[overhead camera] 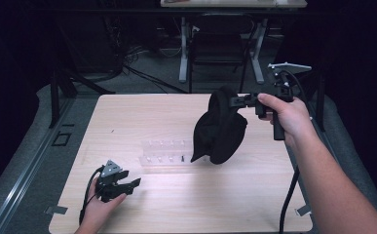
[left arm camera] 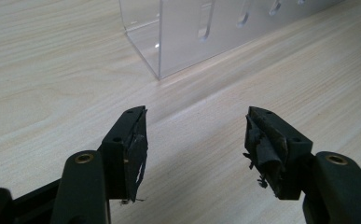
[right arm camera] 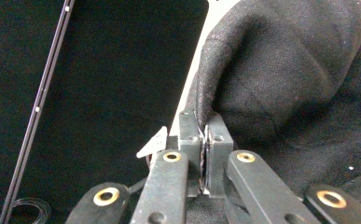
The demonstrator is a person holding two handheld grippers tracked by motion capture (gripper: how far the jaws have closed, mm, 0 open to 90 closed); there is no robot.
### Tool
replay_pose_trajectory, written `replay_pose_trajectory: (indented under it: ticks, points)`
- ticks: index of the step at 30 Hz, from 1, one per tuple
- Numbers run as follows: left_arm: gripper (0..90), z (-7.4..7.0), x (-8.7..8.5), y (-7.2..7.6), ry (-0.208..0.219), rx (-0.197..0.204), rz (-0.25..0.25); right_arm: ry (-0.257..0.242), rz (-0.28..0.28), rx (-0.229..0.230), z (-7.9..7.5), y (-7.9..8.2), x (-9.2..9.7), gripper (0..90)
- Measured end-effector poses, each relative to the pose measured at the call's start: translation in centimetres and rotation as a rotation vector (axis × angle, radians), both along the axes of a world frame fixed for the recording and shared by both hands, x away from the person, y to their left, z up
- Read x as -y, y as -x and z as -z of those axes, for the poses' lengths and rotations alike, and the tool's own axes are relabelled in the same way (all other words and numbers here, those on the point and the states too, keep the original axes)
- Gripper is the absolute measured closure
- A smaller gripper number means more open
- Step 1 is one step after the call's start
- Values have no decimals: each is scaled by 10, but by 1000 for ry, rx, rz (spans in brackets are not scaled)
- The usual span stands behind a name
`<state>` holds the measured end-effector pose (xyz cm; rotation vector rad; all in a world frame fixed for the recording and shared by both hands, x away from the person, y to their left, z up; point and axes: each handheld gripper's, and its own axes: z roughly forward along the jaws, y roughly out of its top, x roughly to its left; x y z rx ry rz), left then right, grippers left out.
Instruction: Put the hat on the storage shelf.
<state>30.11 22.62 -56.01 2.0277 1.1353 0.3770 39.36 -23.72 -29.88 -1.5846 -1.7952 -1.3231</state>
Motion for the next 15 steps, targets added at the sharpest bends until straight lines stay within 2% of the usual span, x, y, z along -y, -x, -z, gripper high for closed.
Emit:
replay_pose_trajectory:
  ticks: [15]
  points:
    - [394,0,0,0,0,0,1,6,-21,-7,7,-13,-23,881]
